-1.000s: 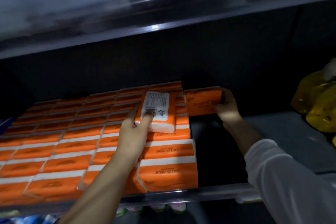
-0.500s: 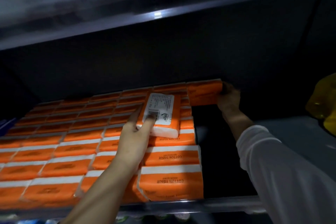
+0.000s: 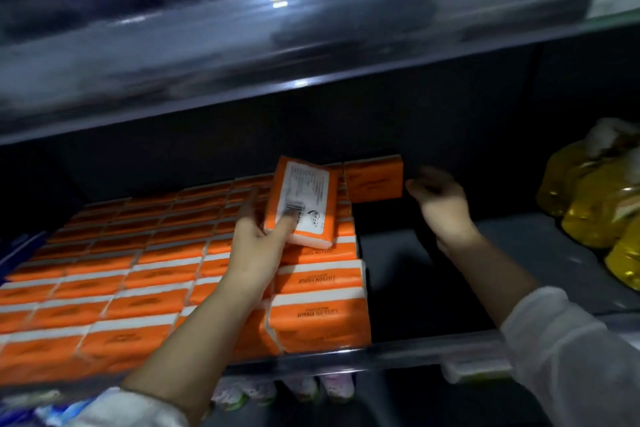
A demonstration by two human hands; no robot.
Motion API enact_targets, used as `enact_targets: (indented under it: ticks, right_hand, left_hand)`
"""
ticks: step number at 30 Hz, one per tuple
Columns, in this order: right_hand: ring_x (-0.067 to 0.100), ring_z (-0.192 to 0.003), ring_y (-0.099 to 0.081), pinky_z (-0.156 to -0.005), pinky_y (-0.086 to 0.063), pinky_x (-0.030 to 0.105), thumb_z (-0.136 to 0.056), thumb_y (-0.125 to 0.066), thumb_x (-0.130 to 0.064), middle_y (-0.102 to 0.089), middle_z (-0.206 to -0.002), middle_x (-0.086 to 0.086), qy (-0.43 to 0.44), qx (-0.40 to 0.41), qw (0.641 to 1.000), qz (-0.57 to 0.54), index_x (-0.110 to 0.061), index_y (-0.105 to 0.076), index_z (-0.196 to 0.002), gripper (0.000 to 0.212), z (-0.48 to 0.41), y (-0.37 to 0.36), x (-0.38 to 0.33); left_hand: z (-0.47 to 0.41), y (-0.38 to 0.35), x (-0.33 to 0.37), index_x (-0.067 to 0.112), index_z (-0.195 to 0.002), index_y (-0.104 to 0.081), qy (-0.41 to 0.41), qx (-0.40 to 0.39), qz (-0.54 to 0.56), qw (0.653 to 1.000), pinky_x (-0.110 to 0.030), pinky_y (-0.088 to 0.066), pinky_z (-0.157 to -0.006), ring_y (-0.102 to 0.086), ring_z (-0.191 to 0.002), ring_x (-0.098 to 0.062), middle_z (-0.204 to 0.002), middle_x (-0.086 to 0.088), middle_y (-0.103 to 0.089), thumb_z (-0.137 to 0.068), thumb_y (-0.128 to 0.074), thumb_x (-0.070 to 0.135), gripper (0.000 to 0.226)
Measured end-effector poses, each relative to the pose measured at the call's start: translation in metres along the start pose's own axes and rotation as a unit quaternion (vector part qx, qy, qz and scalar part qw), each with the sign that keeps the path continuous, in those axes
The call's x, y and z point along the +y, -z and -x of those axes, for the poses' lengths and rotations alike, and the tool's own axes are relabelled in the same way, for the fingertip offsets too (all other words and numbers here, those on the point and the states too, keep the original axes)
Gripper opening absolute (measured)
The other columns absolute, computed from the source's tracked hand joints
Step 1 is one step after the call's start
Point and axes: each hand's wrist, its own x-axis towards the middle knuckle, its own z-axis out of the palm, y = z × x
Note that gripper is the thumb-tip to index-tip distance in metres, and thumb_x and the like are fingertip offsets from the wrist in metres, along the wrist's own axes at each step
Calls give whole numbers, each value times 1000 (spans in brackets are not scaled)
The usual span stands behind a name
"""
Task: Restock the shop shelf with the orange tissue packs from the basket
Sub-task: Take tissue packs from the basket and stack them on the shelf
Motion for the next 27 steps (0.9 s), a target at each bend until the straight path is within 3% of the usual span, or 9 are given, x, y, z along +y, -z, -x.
enact_targets:
  ticks: [3, 5, 8, 11, 15, 18, 20, 23, 27]
  right_hand:
    - [16, -96, -60, -81, -49, 27, -90, -57, -11, -65, -107, 7, -19, -34, 999, -15, -16, -62, -106, 18, 33, 8, -34]
    - [12, -85, -60, -68, -49, 21, -94, -52, -22, -65, -102, 4, -48, -87, 995, -27, -17, -62, -104, 15, 57, 11, -57]
    - [14, -80, -64, -68, -52, 24, -95, -44, -42, -66, -102, 6, -111, -161, 977, -89, -18, -60, -104, 30, 88, 14, -83]
    - [20, -85, -70, -73, -56, 29, -91, -42, -53, -71, -100, 5, -159, -213, 958, -111, -16, -62, -108, 46, 110, 20, -101]
    - [13, -88, -70, -77, -54, 30, -92, -51, -41, -74, -93, 1, -196, -252, 937, -139, -19, -67, -102, 29, 130, 27, -110]
    - [17, -87, -70, -71, -55, 28, -93, -52, -22, -73, -95, 6, -215, -257, 926, -176, -11, -65, -108, 22, 139, 29, -110]
    - [18, -87, -69, -72, -56, 29, -92, -51, -15, -72, -98, 9, -206, -247, 927, -193, -10, -65, -110, 23, 143, 31, -110]
    - [20, -95, -67, -79, -55, 32, -93, -47, -12, -70, -107, 11, -179, -240, 933, -201, -12, -66, -110, 25, 147, 35, -109]
    - [21, -100, -66, -82, -55, 32, -93, -47, -13, -70, -109, 9, -165, -244, 935, -196, -17, -66, -110, 25, 149, 39, -105]
  left_hand:
    - [15, -2, 16, 23, -142, -34, -79, 29, -38, 996, -27, -50, -87, -62, -93, -2, -106, 13, -61, -83, -70, 26, 69]
    - [26, -5, 24, 19, -135, -44, -141, 50, -72, 986, -22, -44, -91, -57, -100, -4, -115, 9, -55, -80, -74, 18, 62]
    - [40, -7, 28, 25, -108, -58, -284, 54, -151, 945, -10, -39, -85, -57, -97, -9, -103, 5, -59, -72, -76, 2, 46]
    - [57, -4, 30, 15, -106, -64, -387, -15, -195, 901, -4, -33, -90, -50, -101, 9, -104, 8, -55, -63, -64, -14, 52]
    - [70, 6, 27, 21, -109, -58, -449, -50, -247, 857, -11, -30, -101, -47, -113, -7, -114, 8, -48, -52, -59, -20, 71]
    - [76, 14, 23, 25, -114, -53, -476, -51, -290, 828, -19, -24, -110, -35, -125, -11, -126, 4, -44, -55, -71, -15, 73]
    - [80, 20, 21, 32, -127, -45, -452, -65, -310, 834, -25, -23, -111, -25, -132, -10, -138, 4, -34, -61, -85, 12, 81]
    - [89, 26, 27, 36, -144, -19, -299, -108, -254, 914, -16, -19, -106, -19, -132, 1, -141, 17, -18, -60, -78, 50, 104]
    - [97, 22, 37, 22, -148, -18, -100, -125, -82, 984, -11, -44, -84, -47, -119, -2, -144, 8, -35, -73, -61, 44, 90]
